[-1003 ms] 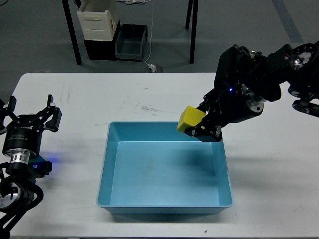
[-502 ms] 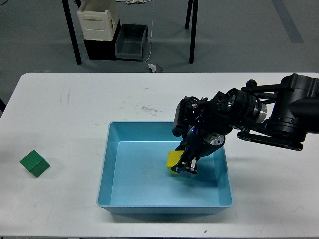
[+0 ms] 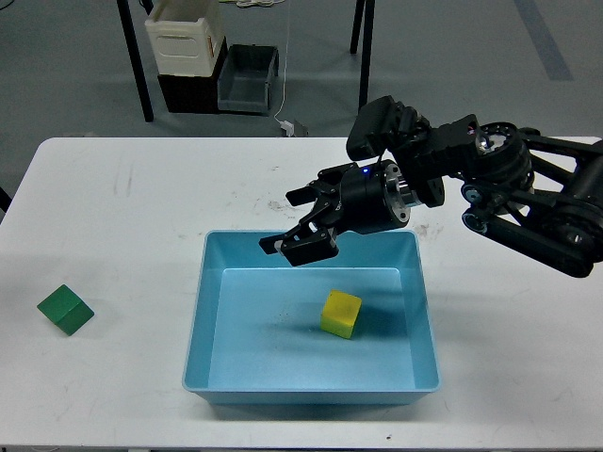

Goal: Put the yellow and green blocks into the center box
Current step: 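Open the right gripper to release the cube and withdraw upward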

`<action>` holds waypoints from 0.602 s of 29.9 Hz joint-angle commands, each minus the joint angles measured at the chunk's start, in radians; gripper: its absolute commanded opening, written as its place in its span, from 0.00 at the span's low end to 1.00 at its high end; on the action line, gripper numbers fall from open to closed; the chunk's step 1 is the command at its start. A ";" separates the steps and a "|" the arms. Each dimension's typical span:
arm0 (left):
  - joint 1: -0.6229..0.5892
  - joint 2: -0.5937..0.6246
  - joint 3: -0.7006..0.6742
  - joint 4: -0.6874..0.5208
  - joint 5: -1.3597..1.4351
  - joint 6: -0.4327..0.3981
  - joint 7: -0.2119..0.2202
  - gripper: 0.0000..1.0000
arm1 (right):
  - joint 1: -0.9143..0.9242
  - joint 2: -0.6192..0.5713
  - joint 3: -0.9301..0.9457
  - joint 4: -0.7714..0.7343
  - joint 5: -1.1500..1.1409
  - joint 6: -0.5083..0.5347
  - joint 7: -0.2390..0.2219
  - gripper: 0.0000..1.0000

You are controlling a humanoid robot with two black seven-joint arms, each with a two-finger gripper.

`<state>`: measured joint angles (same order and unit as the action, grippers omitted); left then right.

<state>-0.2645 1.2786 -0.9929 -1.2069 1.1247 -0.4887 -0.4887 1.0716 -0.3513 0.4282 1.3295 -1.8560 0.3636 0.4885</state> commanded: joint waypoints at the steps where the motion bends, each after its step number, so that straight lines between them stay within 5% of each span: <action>1: -0.035 0.059 0.014 -0.130 0.254 0.000 0.000 0.97 | -0.189 -0.081 0.200 0.153 0.001 -0.003 0.000 0.99; 5: -0.039 0.058 0.016 -0.203 0.484 0.000 0.000 1.00 | -0.450 -0.077 0.447 0.227 0.003 -0.017 0.000 0.99; 15: -0.059 -0.054 0.105 -0.301 0.852 0.000 0.000 1.00 | -0.895 0.049 0.865 0.255 0.214 -0.106 -0.157 0.99; 18: -0.073 -0.090 0.180 -0.301 0.973 0.000 0.000 1.00 | -0.970 0.046 0.918 0.257 0.380 -0.109 -0.171 0.99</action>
<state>-0.3247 1.2258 -0.8832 -1.5070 1.9768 -0.4887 -0.4890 0.1741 -0.3057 1.2914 1.5845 -1.6252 0.2594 0.3356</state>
